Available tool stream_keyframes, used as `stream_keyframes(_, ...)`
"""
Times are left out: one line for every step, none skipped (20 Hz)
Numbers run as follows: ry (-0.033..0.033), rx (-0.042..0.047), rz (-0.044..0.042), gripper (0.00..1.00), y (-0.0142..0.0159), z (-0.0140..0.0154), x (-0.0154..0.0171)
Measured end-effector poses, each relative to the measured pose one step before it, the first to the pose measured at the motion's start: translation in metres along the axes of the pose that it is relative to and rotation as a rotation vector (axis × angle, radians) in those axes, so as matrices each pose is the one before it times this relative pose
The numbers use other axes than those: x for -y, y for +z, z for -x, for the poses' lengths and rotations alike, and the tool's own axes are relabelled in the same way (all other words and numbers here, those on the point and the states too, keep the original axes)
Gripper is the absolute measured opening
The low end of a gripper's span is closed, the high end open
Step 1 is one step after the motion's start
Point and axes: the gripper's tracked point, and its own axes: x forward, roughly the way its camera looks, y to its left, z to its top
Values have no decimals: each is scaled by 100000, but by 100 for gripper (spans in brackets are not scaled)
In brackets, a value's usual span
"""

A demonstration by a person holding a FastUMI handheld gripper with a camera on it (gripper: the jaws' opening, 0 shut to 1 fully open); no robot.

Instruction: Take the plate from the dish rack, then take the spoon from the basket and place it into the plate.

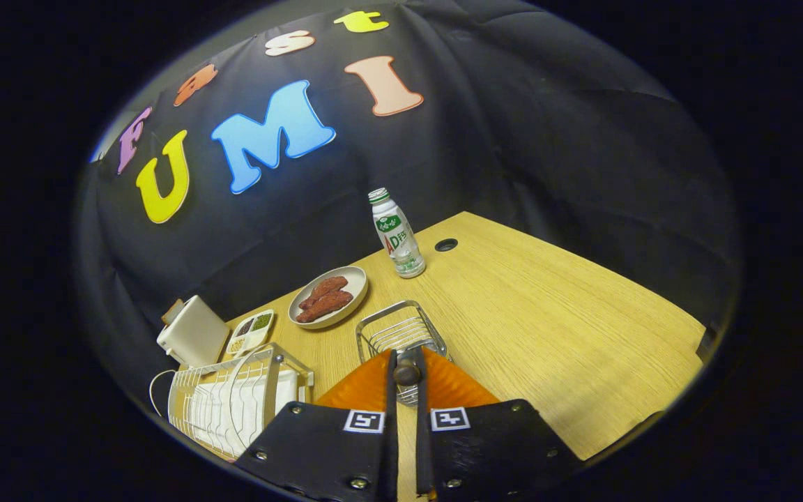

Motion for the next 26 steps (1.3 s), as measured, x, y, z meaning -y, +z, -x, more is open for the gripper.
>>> stream_keyframes(974, 121, 337, 10, 254, 197, -276)
stream_keyframes(72, 548, 321, 10, 339, 236, -66)
stream_keyframes(366, 215, 481, 10, 306, -71, -162)
stream_keyframes(438, 225, 572, 10, 488, 156, -131)
stream_keyframes(-42, 168, 554, 10, 520, 296, -57)
stream_keyframes(142, 273, 371, 10, 602, 197, -124)
stream_keyframes(10, -446, 545, 10, 300, 66, -181)
stream_keyframes(22, 184, 820, 10, 453, 122, -143)
stream_keyframes(-174, 53, 1167, 10, 363, 126, -101)
stream_keyframes(197, 349, 979, 10, 512, 222, -202)
stream_keyframes(66, 895, 814, 10, 549, 300, -189)
stream_keyframes(18, 294, 1111, 10, 538, 251, -165)
stream_keyframes(262, 261, 848, 10, 365, 368, -213)
stream_keyframes(-59, 492, 1247, 10, 628, 391, -111)
stream_keyframes(508, 557, 771, 10, 620, 483, -281)
stream_keyframes(272, 812, 665, 10, 714, 664, -347)
stream_keyframes(-88, 636, 1491, 10, 626, 515, -161)
stream_keyframes(839, 307, 1266, 10, 671, 722, -490)
stream_keyframes(246, 323, 1812, 10, 510, 772, -411)
stream_keyframes(2281, 708, 881, 10, 633, 861, -869)
stream_keyframes(2898, 258, -498, 10, 625, 852, -1099)
stream_keyframes(2389, -541, -420, 10, 459, 730, -1245)
stream_keyframes(2683, -524, -32, 10, 36, 767, -1005)
stream_keyframes(3275, -908, -460, 9, 93, 562, -1436)
stream_keyframes(3470, -1287, -372, 10, -238, 508, -1833)
stream_keyframes(3340, -1809, -80, 10, -456, 365, -1621)
